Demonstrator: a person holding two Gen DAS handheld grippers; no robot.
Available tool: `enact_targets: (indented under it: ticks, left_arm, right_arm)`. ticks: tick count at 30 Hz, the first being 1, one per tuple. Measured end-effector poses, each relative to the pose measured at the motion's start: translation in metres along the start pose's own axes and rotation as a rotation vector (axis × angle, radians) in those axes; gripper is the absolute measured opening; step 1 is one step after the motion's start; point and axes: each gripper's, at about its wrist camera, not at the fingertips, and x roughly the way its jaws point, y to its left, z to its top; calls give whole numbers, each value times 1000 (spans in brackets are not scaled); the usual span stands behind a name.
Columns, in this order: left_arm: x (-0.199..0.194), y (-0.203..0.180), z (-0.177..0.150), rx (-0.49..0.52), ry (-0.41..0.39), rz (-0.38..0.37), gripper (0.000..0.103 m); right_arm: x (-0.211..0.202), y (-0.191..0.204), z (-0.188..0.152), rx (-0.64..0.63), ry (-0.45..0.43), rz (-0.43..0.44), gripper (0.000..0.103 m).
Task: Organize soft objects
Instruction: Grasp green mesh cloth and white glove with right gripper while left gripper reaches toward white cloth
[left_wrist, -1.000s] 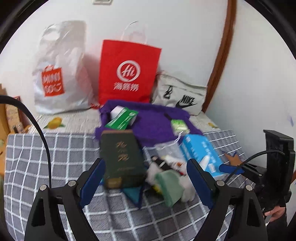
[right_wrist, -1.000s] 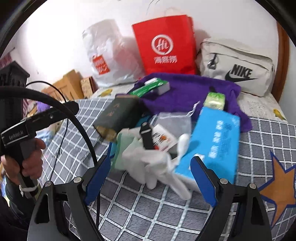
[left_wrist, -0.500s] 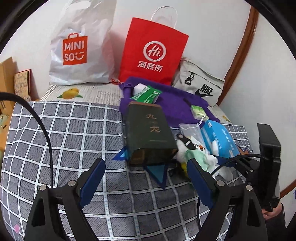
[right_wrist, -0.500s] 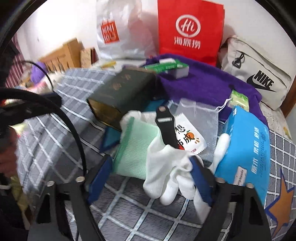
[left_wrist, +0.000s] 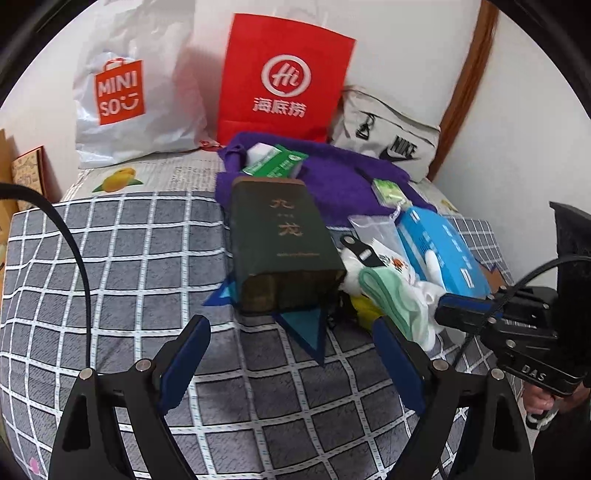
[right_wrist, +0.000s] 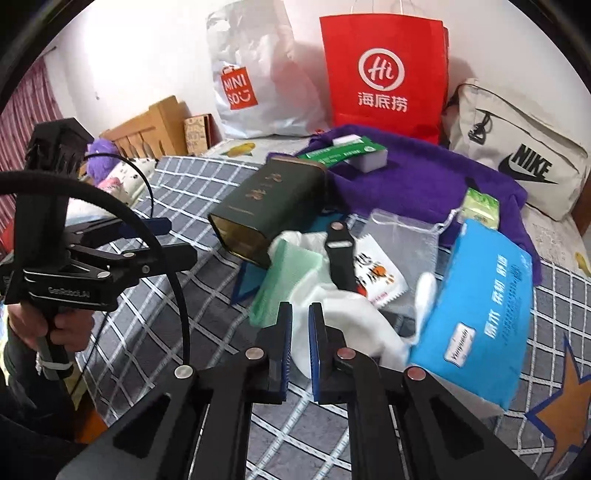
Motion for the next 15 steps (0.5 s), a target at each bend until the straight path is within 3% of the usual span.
enact_targets:
  ticks: [1,2,5,6,9,14,15]
  left_arm:
    - [0,-2,0,6,4,1,89]
    - [0,-4,-1,11,6,0,89]
    - [-1,-6,0,18,9,-10,89]
    - [-1,-5,0,16,10,-10,89]
    - [-2,-4,0,16,11,-7,89]
    - [-1,-4,0,31,23,9,89]
    - [-1,-3,-1,33,25,10,89]
  right_arm:
    - [1,-1,-1,0,7,-9,11]
    - [3,-2,-2,1,12,-10,20]
    - [6,-2,-1,-8,-6,11,57]
    - [7,0,0,-22,-22,-1,62]
    - [13,4,6,-65,-43,-23,70]
    - [44,4,9,-95,42,-25,70]
    - [49,5,7,-102,57,-22,66]
